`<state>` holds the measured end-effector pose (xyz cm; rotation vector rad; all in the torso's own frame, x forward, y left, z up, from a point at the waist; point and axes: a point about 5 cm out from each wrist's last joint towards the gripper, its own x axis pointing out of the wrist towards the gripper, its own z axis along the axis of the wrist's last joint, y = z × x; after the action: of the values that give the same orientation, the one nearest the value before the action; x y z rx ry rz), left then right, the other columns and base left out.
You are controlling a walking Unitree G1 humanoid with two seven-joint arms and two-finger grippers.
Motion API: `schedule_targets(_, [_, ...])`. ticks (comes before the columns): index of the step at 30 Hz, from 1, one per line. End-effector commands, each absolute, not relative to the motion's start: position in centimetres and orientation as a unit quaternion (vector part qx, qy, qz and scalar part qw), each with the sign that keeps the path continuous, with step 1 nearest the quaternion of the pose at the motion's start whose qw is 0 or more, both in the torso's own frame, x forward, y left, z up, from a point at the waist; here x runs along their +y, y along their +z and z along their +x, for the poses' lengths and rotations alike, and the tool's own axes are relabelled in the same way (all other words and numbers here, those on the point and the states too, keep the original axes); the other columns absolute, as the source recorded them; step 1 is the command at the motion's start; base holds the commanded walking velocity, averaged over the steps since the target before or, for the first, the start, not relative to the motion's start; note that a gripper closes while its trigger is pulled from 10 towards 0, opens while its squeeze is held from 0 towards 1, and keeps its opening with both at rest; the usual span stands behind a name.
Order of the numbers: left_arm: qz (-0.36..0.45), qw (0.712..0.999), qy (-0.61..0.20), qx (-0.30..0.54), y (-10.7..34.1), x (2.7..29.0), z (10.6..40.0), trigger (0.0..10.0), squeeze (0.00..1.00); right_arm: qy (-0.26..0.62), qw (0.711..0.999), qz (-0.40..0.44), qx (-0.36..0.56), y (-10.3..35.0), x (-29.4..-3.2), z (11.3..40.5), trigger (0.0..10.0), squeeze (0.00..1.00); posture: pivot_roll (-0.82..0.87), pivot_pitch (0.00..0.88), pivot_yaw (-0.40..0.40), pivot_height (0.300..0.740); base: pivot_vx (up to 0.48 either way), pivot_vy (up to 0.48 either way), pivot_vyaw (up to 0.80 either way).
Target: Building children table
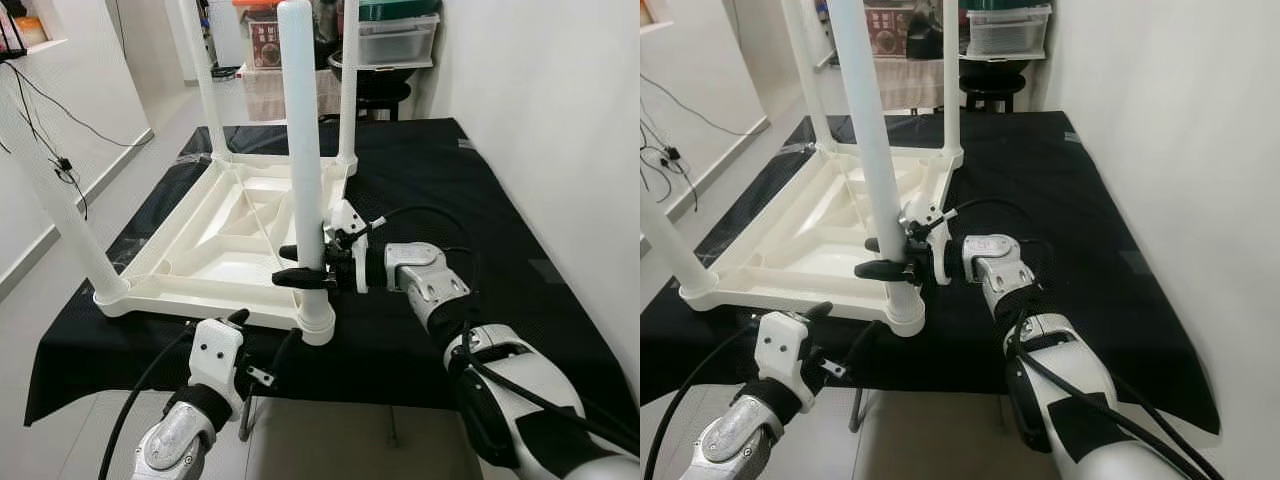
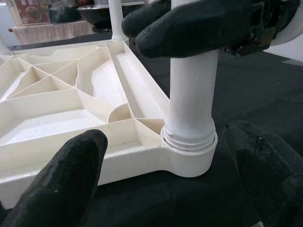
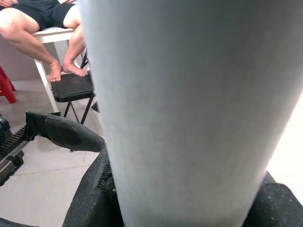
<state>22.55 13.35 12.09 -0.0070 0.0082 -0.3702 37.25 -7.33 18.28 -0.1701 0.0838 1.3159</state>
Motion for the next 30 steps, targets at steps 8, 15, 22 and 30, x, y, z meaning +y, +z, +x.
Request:
schedule_targets(8, [-0.007,0.983,-0.183,0.01,12.2,13.7,22.1,10.0,0.0,0.497,0.851,-0.139,0.101,15.6,-9.4,37.8,0.0,0.0,0.03,0.046,0.002,0.74,0.0,0.0,0.0])
schedule_targets(15, [-0.002,0.984,-0.18,0.01,12.3,14.4,22.1,10.0,0.0,0.253,0.964,-0.056,0.06,12.8,-6.7,34.0,0.0,0.0,-0.02,0.055,0.042,0.74,0.0,0.0,0.0])
schedule_targets(22, [0.0,0.984,-0.178,0.008,12.5,14.3,22.3,10.0,0.0,0.223,0.971,-0.071,0.042,13.5,-6.3,35.1,0.0,0.0,0.01,0.06,0.022,0.74,0.0,0.0,0.0])
schedule_targets(30, [-0.006,0.984,-0.176,0.006,12.5,14.1,22.4,10.0,0.0,0.296,0.953,-0.058,0.009,16.1,-5.4,35.7,10.0,1.0,0.0,0.057,0.017,0.74,0.0,0.0,0.0])
